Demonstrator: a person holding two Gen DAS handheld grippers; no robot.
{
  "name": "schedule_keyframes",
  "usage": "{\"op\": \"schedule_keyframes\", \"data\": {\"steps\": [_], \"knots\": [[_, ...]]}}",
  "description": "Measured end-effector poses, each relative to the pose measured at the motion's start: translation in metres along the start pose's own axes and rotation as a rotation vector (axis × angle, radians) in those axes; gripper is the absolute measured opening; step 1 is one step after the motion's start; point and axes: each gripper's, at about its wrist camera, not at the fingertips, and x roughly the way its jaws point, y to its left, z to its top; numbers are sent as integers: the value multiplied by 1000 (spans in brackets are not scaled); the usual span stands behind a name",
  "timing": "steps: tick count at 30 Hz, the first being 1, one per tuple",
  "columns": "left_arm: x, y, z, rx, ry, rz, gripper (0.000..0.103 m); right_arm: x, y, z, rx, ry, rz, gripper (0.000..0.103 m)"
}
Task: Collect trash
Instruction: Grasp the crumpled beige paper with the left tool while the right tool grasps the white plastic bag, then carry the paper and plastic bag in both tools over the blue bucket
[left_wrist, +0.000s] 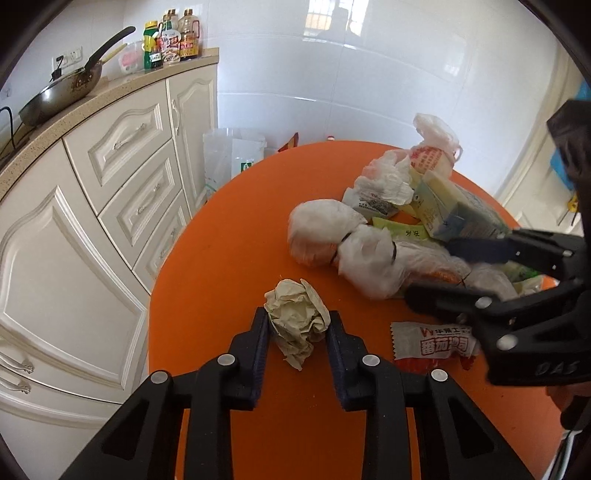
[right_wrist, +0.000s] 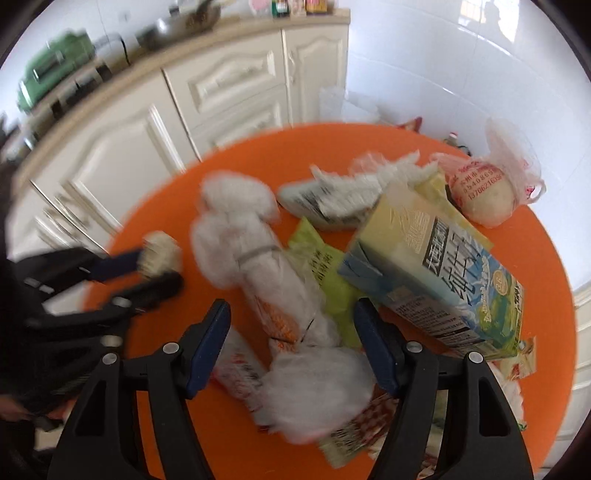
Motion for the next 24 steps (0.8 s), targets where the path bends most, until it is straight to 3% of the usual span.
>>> {"op": "schedule_keyframes", "data": {"steps": [3,6,10,16,24], "knots": [[-4,0,2,2,-1,-14,26,16,5,5,-61,48,-49,69],[-12,1,3,-2,-10,-31,25,21,7,2,-80,57,-71,53],[-25,2,-2,-3,-29,-32,24,-1,0,-6,-2,0,8,37],[-45,-5,-6,-13,-51,-49,23,-26,-19,-24,145,-59,94,36],[-84,-26,-14,13,-87,-73,23,-80,-23,-51,235,-197,152,36]]}}
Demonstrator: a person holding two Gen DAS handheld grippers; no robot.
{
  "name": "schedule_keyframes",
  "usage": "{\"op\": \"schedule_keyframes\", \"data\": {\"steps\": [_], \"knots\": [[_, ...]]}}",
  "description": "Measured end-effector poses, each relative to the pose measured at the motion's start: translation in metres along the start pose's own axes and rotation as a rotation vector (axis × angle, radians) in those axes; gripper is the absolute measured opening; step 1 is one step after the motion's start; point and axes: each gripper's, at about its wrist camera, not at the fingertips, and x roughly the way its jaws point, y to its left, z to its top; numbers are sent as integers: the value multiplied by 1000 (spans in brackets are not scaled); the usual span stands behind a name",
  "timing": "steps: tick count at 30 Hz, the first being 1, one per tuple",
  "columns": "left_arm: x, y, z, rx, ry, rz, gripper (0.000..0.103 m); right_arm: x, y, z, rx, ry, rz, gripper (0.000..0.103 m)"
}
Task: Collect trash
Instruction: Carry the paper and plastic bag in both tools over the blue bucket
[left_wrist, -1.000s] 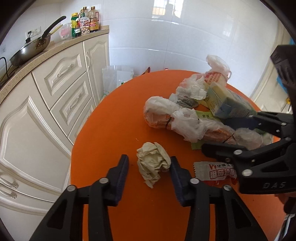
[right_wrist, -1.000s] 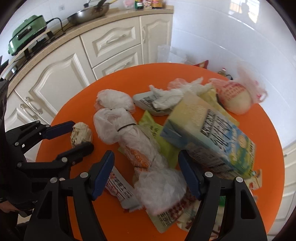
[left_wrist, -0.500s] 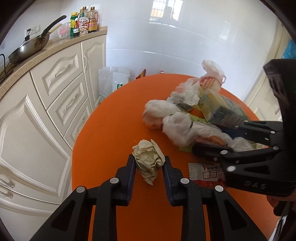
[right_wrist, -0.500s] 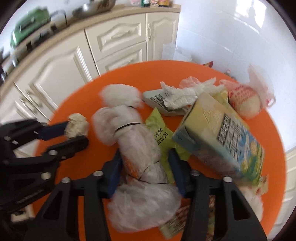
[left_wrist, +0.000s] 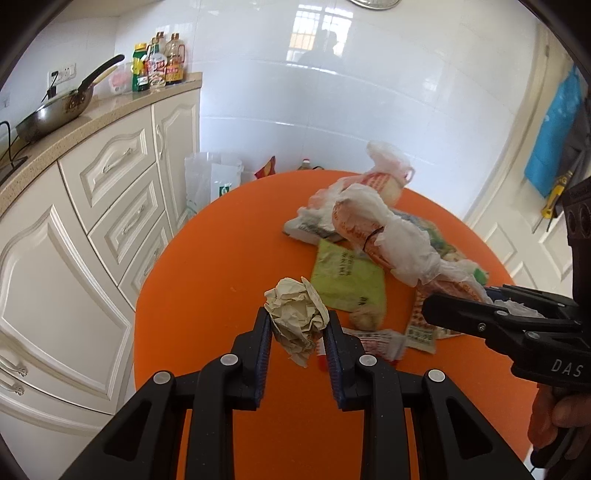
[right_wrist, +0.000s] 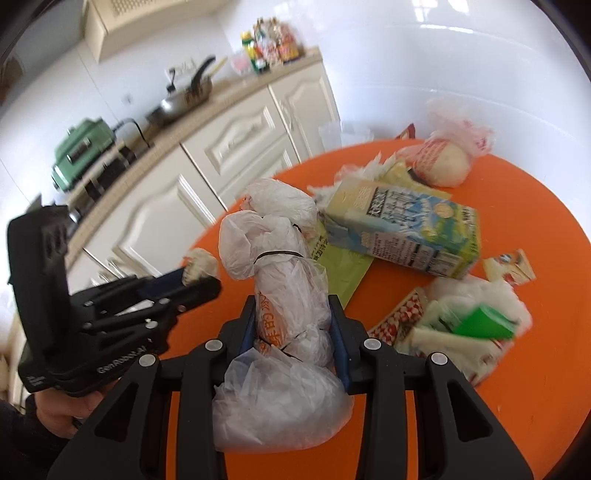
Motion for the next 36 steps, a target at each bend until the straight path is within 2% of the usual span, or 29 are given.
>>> {"op": "schedule_keyframes", "data": {"steps": [5,9,14,20,24,29,33,35,36], "knots": [[-33,-29,1,56,-49,-21,23,-47,-9,-6,36,-97,-8,36],[-61,-66,2,122,-94,-64,23,-94,-30,-23,94,-185,-52,36],[-86,-135,0,246,-133,-163,23,-163,-72,-58,181,-286,-147,36],[-91,-241,-16,415,-115,-332,24,-259,-135,-121,353,-396,-325,36],[-80,-317,-38,545,-50,-484,24,-314,-172,-173,478,-437,-462,36],[-48,-395,-73,640,89,-604,24,-354,-223,-243,650,-429,-601,36],[-2,-445,-103,711,236,-622,24,-362,-276,-302,781,-389,-656,36],[32,-469,-117,753,311,-599,24,-353,-302,-325,848,-357,-659,36],[54,-476,-113,763,343,-593,24,-350,-313,-337,873,-343,-658,36]]}}
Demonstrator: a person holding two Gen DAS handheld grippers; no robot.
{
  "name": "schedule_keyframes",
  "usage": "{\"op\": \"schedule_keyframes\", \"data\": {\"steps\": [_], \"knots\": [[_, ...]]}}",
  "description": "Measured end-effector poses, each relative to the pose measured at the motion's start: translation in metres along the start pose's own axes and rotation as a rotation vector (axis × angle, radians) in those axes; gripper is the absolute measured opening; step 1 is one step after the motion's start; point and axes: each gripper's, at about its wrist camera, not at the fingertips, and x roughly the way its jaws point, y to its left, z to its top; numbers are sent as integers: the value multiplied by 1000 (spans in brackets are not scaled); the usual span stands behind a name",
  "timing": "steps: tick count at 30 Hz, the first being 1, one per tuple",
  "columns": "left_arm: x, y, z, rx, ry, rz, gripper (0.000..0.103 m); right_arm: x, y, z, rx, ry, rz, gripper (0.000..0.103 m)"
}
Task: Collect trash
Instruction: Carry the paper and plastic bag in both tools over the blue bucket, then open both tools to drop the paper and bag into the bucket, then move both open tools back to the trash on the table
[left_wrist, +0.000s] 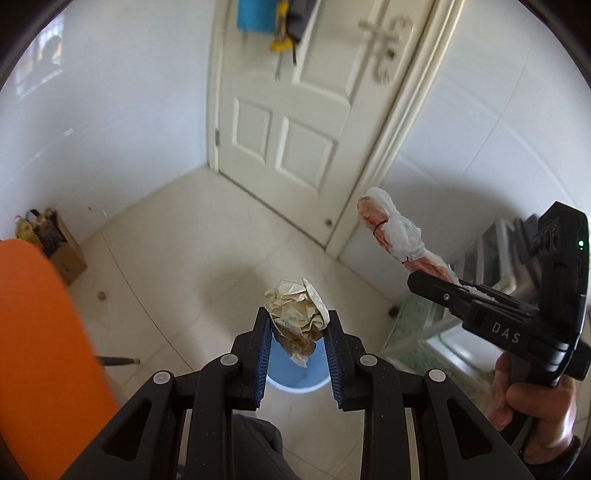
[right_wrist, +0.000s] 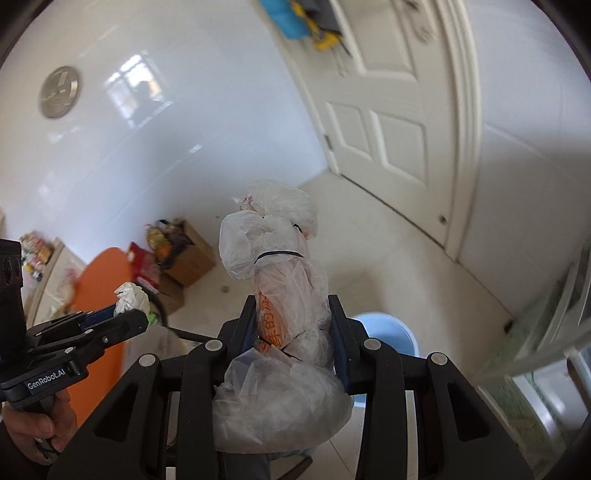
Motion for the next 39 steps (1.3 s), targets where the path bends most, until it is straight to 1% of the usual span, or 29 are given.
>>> {"op": "schedule_keyframes", "data": {"steps": [3,5,8,10,11,12,13,14,15,16,17,18,19,21,22,23,24,25,26,27,29,30,31,34,35,36,37,38,39], "knots": [[62,0,19,18,110,4,24,35,-34,-9,53,71,-36,36],[102,2,26,16,195,-13,24,59,-48,-11,90,114,-50,36],[153,10,45,13,278,-19,25,93,-71,-15,143,170,-56,36],[183,14,57,14,325,-20,27,112,-83,-18,175,201,-63,36],[194,13,61,15,342,-24,28,122,-89,-18,190,216,-66,37],[202,8,56,18,352,-23,29,131,-96,-18,211,230,-68,38],[217,11,65,28,374,-10,38,138,-100,-20,230,243,-74,38],[231,6,71,36,398,-1,55,145,-106,-22,247,257,-78,40],[242,-3,77,39,412,11,65,152,-111,-22,265,269,-80,45],[254,-8,86,43,419,32,78,157,-115,-23,280,275,-80,48],[255,-7,86,50,413,49,81,161,-119,-24,294,280,-76,57],[257,-9,88,53,409,59,81,164,-122,-26,304,285,-79,65],[259,-4,93,50,407,74,83,166,-125,-27,311,282,-81,71],[256,-2,91,37,398,89,85,163,-129,-28,336,256,-65,87],[255,3,96,32,386,108,86,161,-132,-28,348,245,-60,90],[253,6,100,36,375,126,87,158,-132,-28,357,236,-57,97],[242,6,96,42,365,136,87,155,-131,-28,361,228,-57,102],[233,7,94,49,351,149,87,151,-131,-28,363,219,-64,103],[227,10,99,57,332,165,87,148,-130,-27,361,215,-76,103],[219,3,95,58,321,169,87,142,-127,-27,357,210,-89,103],[202,4,96,50,287,174,88,132,-122,-26,360,192,-98,103],[198,-5,89,57,274,179,88,125,-118,-25,356,184,-113,103],[192,-5,91,56,256,184,88,120,-114,-25,352,179,-118,103],[166,-12,92,41,206,179,88,99,-100,-22,336,144,-118,103],[154,-8,91,38,203,181,88,94,-96,-21,328,134,-122,103],[141,-5,90,33,182,177,88,85,-88,-20,316,119,-123,103],[130,-4,79,27,166,172,88,77,-81,-18,309,104,-117,103],[116,0,80,17,141,166,88,68,-72,-17,298,88,-109,103],[103,0,61,11,119,160,89,58,-61,-15,283,68,-104,103]]}}
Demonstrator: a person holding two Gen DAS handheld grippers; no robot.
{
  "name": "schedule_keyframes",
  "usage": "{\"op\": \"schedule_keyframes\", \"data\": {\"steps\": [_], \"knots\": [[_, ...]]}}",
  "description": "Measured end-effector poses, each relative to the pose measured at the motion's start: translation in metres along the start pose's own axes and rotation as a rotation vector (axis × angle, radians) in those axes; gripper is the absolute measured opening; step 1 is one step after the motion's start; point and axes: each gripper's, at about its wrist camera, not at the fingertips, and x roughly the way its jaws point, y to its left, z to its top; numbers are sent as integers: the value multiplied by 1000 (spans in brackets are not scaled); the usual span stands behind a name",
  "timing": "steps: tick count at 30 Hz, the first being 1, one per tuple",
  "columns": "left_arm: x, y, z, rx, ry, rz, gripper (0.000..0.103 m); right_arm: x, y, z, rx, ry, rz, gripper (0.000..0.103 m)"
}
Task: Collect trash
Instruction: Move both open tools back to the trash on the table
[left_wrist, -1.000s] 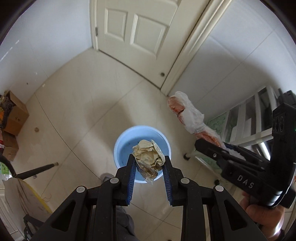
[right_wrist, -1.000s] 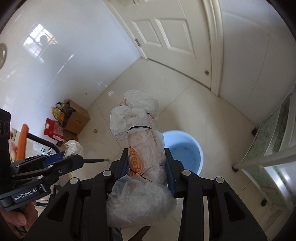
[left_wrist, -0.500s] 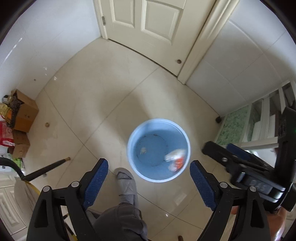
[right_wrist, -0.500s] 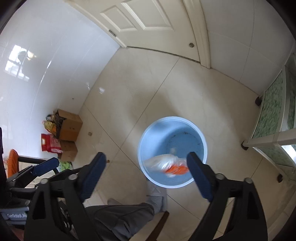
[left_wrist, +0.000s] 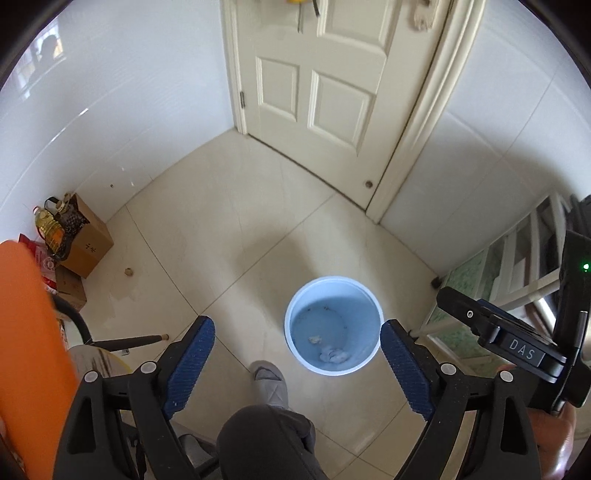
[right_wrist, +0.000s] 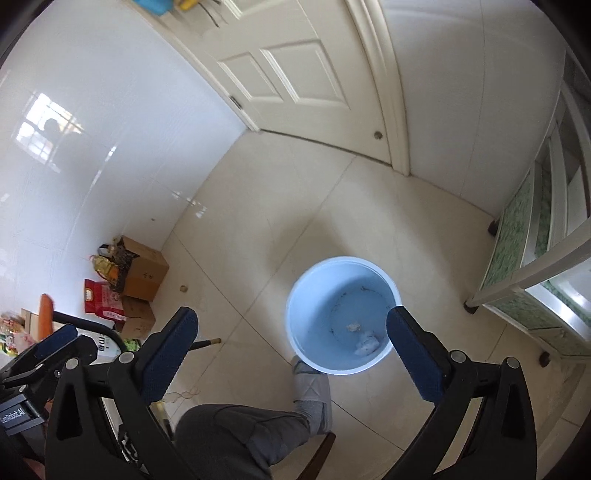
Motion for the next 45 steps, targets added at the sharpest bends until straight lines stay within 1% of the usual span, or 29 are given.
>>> {"op": "schedule_keyframes", "data": {"steps": [2,3,5,6,10,11,13,15,16,18,21,22,23,26,27,30,34,35,36,37,41,44,45], "knots": [[-24,5,-11,-11,-36,-2,90,-23,22,-3,-37,-43,11,103],[-40,6,-24,-19,-57,-3,90,-33,32,-5,-51,-59,20,103],[-74,26,-39,-44,-114,-9,93,-53,54,-8,-77,-87,39,103],[-87,23,-47,-52,-134,-10,93,-67,70,-10,-100,-110,54,103],[-139,56,-76,-94,-240,8,95,-104,123,-20,-189,-167,102,103],[-153,59,-85,-100,-263,14,95,-112,137,-24,-213,-178,113,103],[-180,70,-103,-113,-313,40,96,-127,160,-32,-248,-195,136,103],[-212,79,-121,-126,-373,74,100,-142,189,-42,-293,-219,169,103],[-219,83,-128,-129,-395,87,102,-146,198,-46,-310,-228,180,103],[-235,92,-147,-159,-441,117,102,-158,225,-57,-363,-246,213,103],[-270,111,-177,-216,-505,161,102,-176,265,-75,-433,-275,261,103],[-287,119,-192,-235,-525,181,102,-181,277,-81,-452,-280,276,103],[-295,124,-205,-254,-544,200,102,-185,290,-87,-473,-285,290,103],[-324,134,-256,-302,-579,268,102,-199,327,-109,-529,-296,346,103],[-333,131,-279,-318,-590,291,102,-201,336,-114,-545,-298,362,103],[-350,137,-325,-378,-615,338,102,-210,366,-136,-609,-310,411,103],[-369,135,-371,-448,-652,417,102,-221,398,-164,-684,-317,476,103],[-377,136,-384,-472,-661,431,102,-225,404,-172,-700,-318,490,103],[-383,139,-389,-491,-668,441,102,-228,411,-179,-718,-321,504,103],[-391,139,-405,-515,-678,453,102,-230,416,-186,-733,-323,515,103],[-421,135,-450,-560,-711,511,102,-240,434,-211,-787,-339,544,103],[-435,126,-476,-587,-727,542,102,-244,443,-225,-818,-349,555,103],[-439,124,-481,-593,-730,549,102,-246,445,-231,-832,-353,561,103]]}}
